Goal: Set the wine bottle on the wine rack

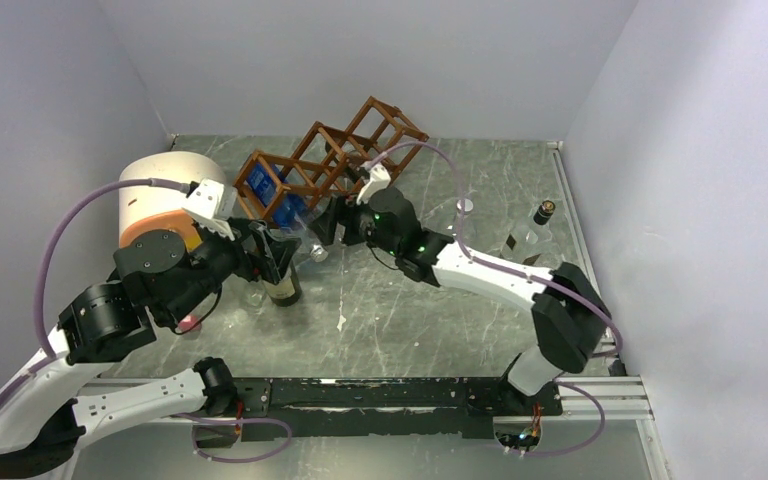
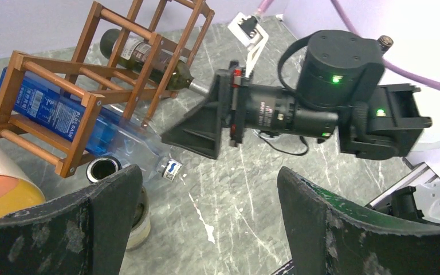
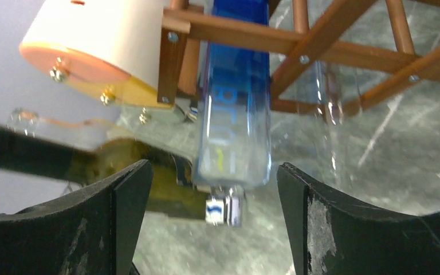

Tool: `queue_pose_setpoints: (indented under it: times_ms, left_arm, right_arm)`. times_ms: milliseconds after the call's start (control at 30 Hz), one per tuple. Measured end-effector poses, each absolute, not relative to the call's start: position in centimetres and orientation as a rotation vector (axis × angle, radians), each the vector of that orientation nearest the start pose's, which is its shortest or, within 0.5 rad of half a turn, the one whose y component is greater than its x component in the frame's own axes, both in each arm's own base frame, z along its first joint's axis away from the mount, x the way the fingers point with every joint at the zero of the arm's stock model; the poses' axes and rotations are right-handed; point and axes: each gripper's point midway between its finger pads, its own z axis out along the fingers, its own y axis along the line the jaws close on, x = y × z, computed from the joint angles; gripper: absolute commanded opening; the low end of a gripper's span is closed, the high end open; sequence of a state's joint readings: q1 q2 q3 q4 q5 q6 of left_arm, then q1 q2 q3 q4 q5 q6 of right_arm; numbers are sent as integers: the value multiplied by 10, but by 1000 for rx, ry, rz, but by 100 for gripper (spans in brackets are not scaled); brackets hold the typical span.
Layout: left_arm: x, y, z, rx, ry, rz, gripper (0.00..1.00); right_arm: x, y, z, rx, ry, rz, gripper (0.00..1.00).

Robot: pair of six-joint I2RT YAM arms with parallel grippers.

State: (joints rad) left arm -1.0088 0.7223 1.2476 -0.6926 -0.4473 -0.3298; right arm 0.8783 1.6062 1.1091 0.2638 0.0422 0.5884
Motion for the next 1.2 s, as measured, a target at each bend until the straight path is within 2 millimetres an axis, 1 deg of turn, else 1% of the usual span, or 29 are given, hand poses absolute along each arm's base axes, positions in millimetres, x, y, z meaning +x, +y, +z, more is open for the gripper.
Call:
queue_pose_setpoints:
  times_ms: [167, 300, 367, 467, 600, 733, 900, 1000, 1067, 1200]
  left_arm:
    - [179, -164, 383, 265, 1739, -596, 91]
    - [181, -168, 381, 275, 1737, -591, 91]
    - [182, -170, 381, 279, 1735, -593, 90]
    - [183, -173, 376, 286, 1735, -593, 90]
    - [184, -179, 360, 303, 1746, -595, 90]
    - [183, -182, 342, 327, 1771, -596, 89]
    - [173, -190, 335, 353, 1773, -675, 89]
    - [165, -195, 325, 366, 1777, -742, 88]
    - [160, -198, 318, 370, 1780, -779, 88]
    - [157, -202, 309, 371, 1793, -813, 88]
  right_arm:
    - [289, 370, 218, -328, 1949, 910, 80]
    - [274, 340, 219, -353, 1969, 826, 72]
    - [271, 323, 217, -339, 1988, 764, 72]
    - [269, 293, 218, -297, 2001, 643, 72]
    - [271, 247, 235, -207, 1969, 465, 72]
    - [276, 206, 256, -111, 1925, 284, 75]
    - [284, 163, 283, 11, 1854, 72, 80]
    - [290, 139, 288, 60, 1824, -49, 81]
    - [298, 119, 290, 104, 1817, -120, 81]
    - [312, 81, 295, 210, 1811, -209, 81]
